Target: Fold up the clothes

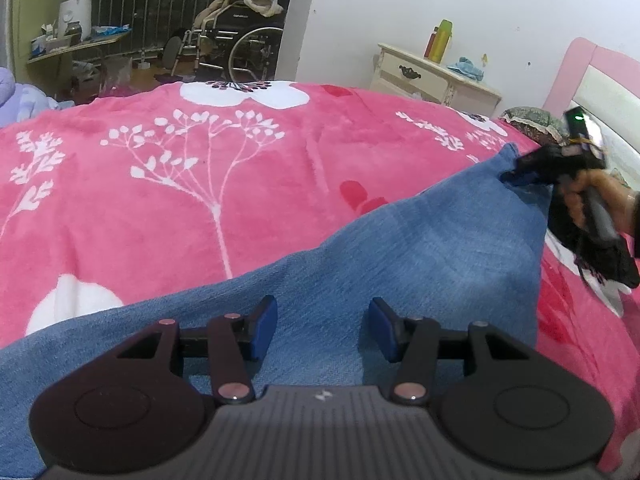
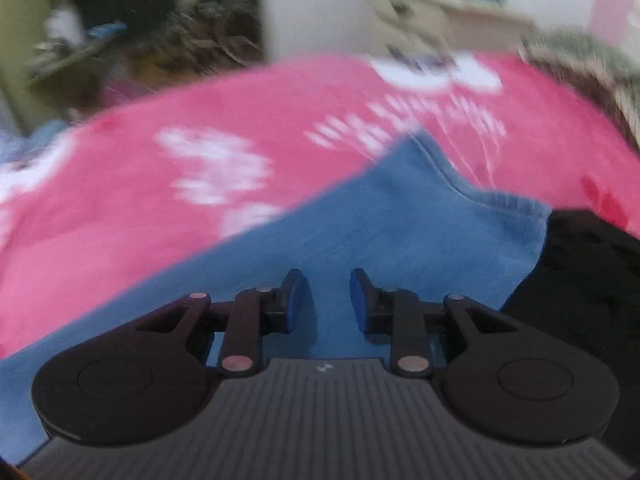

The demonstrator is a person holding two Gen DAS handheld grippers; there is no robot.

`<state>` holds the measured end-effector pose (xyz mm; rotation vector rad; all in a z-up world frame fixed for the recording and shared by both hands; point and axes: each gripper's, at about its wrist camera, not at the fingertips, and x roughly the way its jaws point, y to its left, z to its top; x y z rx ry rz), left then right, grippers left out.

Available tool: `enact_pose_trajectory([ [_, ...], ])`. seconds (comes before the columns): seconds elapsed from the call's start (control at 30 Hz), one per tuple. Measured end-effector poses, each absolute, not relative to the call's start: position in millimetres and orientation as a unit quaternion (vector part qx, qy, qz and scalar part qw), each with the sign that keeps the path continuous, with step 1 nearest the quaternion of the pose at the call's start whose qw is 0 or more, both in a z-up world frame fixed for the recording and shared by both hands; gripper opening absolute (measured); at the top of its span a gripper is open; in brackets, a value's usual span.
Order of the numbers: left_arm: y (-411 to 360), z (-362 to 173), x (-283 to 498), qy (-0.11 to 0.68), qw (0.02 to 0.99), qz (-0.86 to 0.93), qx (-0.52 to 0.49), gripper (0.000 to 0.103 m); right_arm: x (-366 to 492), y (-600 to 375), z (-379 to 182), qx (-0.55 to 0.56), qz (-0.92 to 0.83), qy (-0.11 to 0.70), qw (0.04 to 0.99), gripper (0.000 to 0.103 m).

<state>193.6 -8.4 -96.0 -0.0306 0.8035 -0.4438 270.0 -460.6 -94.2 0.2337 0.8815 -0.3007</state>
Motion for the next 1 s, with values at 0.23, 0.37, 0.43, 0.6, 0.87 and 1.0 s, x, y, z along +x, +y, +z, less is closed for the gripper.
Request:
enact_pose_trajectory([
  [0.23, -7, -95, 194, 0.395, 0.894, -0.209, -0.02, 0.052, 294, -527, -67, 0.184, -0.152, 0.36, 0.902, 0.025],
  [0.37, -7, -97, 195, 0.394, 0.894, -0.212, -0.016, 0.054, 249, -557, -47, 0.236, -0.145, 0.345, 0.897, 0.026],
  [0.43, -8, -97, 195, 0.396, 0.892, -0.218, -0.005, 0.055, 231, -556, -52, 0.248, -0.102, 0.37, 0.889, 0.026],
  [0.6, -10, -85, 201, 0.416, 0.882, -0.22, 0.029, 0.055, 223, -564, -83, 0.219, -0.146, 0.403, 0.876, 0.016],
  [0.87, 19, -34, 197, 0.478, 0.846, -0.217, 0.092, 0.057, 206, -507, -45, 0.248, -0.126, 0.331, 0.902, 0.022],
  [1.0, 58, -14, 169, 0.528, 0.819, -0.183, 0.13, 0.058, 206, -401, -26, 0.185, 0.013, 0.349, 0.919, 0.022],
])
